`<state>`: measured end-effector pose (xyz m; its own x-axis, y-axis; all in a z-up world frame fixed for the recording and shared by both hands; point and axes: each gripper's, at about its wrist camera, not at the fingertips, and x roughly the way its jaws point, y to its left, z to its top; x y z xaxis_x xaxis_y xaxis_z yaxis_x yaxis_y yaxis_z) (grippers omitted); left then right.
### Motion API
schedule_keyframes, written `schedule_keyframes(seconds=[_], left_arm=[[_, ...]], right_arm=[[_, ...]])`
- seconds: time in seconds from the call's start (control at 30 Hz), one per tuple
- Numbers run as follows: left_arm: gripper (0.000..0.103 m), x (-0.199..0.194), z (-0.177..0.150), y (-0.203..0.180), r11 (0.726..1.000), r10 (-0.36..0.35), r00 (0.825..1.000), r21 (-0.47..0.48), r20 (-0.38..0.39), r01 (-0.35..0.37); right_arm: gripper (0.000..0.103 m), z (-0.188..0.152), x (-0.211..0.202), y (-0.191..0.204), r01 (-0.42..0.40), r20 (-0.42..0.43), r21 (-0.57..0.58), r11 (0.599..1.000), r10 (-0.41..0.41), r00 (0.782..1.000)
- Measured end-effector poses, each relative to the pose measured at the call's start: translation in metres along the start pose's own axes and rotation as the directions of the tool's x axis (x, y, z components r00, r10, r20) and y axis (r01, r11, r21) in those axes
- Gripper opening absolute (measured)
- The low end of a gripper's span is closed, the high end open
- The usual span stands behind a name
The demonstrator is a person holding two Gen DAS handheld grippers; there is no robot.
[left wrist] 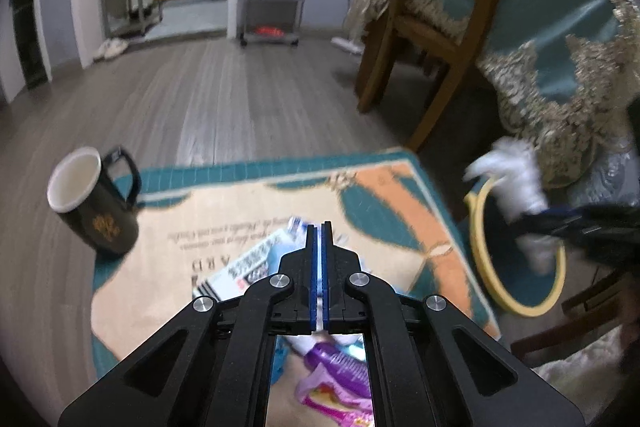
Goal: Collect trash
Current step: 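Grasp the white tissue with the right tool while the left tool grasps the blue mask, then carry the tissue and mask over the bucket with both tools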
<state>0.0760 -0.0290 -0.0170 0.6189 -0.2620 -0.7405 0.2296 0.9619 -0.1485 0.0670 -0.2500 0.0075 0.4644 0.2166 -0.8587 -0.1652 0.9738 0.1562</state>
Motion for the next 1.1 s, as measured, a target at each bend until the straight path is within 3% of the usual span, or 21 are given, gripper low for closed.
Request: schedule_keyframes(seconds=[0.13, 0.2, 0.27, 0.33, 0.53, 0.57, 0.63, 0.67, 0.7, 0.8, 1.1], left_arm=[[0.020, 0.024, -0.012, 0.011, 0.999, 0.031, 0.997, -0.031, -0.072, -0.034], [0.052, 0.031, -0.015, 0.014, 0.998, 0.044, 0.995, -0.041, -0.092, -0.048], [0.067, 0.039, -0.018, 0.015, 0.997, 0.057, 0.992, -0.049, -0.113, -0.063], [0.070, 0.048, -0.021, 0.017, 0.995, 0.067, 0.988, -0.061, -0.139, -0.076], [0.070, 0.074, -0.028, 0.023, 0.994, 0.055, 0.978, -0.078, -0.203, -0.072], [0.063, 0.077, -0.029, 0.023, 0.994, 0.050, 0.976, -0.081, -0.210, -0.068], [0.036, 0.084, -0.030, 0.023, 0.995, 0.033, 0.974, -0.087, -0.226, -0.054], [0.015, 0.084, -0.031, 0.022, 0.995, 0.035, 0.973, -0.080, -0.227, -0.055], [0.008, 0.084, -0.030, 0.020, 0.997, 0.038, 0.974, -0.064, -0.225, -0.054], [0.007, 0.078, -0.027, 0.010, 0.997, 0.073, 0.977, -0.009, -0.199, -0.076], [0.006, 0.041, -0.005, -0.014, 0.995, 0.077, 0.994, 0.061, -0.074, -0.073]], right_arm=[[0.016, -0.010, -0.017, -0.013, 0.017, 0.027, -0.010, 1.000, -0.017, 1.000], [0.016, -0.017, -0.017, -0.021, 0.024, 0.041, -0.001, 1.000, -0.024, 0.999], [0.016, -0.016, -0.014, -0.028, 0.004, 0.035, 0.026, 1.000, -0.005, 0.999], [0.016, -0.014, -0.018, -0.032, -0.025, 0.056, 0.048, 0.999, 0.022, 0.998], [0.016, -0.012, -0.019, -0.034, -0.072, 0.062, 0.060, 0.996, 0.069, 0.996], [0.016, -0.012, -0.018, -0.033, -0.072, 0.059, 0.054, 0.996, 0.069, 0.996], [0.016, -0.013, -0.018, -0.032, -0.071, 0.059, 0.046, 0.996, 0.068, 0.996], [0.016, -0.013, -0.018, -0.032, -0.070, 0.058, 0.046, 0.996, 0.068, 0.996], [0.016, -0.013, -0.018, -0.033, -0.070, 0.058, 0.047, 0.996, 0.068, 0.996], [0.016, -0.013, -0.017, -0.036, -0.061, 0.054, 0.052, 0.997, 0.058, 0.997], [0.016, -0.012, -0.014, -0.044, -0.043, 0.051, 0.080, 0.996, 0.039, 0.998]])
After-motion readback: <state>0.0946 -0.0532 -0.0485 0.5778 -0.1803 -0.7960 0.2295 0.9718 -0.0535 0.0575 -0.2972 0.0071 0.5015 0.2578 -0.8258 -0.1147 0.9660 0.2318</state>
